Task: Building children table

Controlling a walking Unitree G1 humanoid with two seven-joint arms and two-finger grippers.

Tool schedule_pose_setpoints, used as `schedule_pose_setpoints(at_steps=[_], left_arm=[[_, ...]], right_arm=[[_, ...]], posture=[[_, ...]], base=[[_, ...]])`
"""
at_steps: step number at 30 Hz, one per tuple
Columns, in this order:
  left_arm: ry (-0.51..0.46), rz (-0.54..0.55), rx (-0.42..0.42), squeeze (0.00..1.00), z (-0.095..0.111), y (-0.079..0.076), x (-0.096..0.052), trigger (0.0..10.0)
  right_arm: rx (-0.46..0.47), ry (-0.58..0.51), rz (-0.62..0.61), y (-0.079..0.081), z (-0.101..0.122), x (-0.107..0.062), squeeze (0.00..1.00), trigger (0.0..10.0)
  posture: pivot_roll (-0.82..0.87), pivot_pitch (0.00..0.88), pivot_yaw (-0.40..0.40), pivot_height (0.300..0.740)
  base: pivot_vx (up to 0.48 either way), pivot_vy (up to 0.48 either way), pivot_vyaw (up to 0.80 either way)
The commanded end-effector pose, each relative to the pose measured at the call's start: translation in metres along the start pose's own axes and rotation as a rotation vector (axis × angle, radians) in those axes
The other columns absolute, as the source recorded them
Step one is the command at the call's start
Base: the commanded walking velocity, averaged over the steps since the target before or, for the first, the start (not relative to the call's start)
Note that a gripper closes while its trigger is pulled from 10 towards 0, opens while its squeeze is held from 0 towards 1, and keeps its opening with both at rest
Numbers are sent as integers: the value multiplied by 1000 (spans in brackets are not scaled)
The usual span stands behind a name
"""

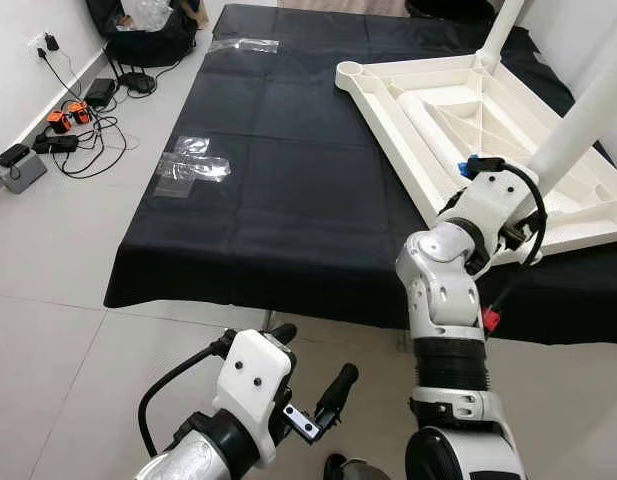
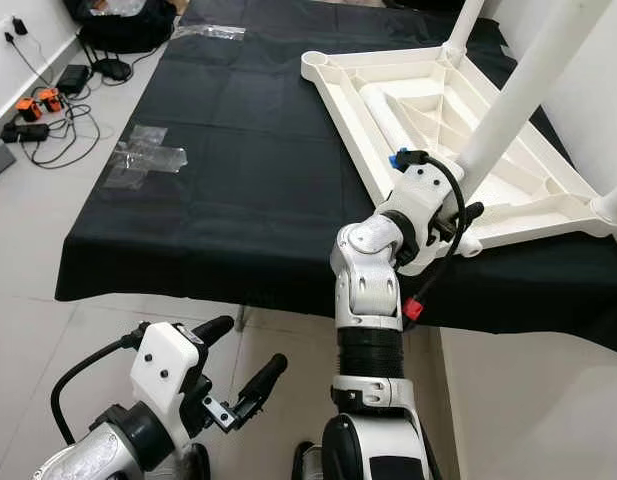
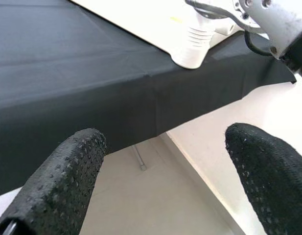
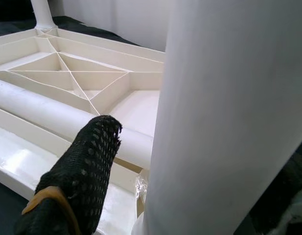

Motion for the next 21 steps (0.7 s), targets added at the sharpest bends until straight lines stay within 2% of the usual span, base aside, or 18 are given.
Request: schedule_pose_setpoints(at_steps=[1,21], left_arm=[[8,-8,-8,0,-2,-2,-1,10000],[5,-5,-4,0,-2,0,-1,10000]], right_arm=[[-11,24,15,0,-8,-7,0,10000],[-24,-6,124,-11,-8,-9,0,10000]], posture=[[79,200,-72,740],[76,202,-70,740]], base=[[0,0,0],[0,0,0]])
Point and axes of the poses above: a point about 5 cm out from each wrist's last joint towards the gripper, its own x axis pointing out of the wrist towards the gripper, its own z axis along the axis of the wrist's last joint, y = z × x, the point moved 4 cm from there along x, pointing out of the wrist towards the gripper, and after that the axes turned 8 degrees about -x, right-handed, at the moved point
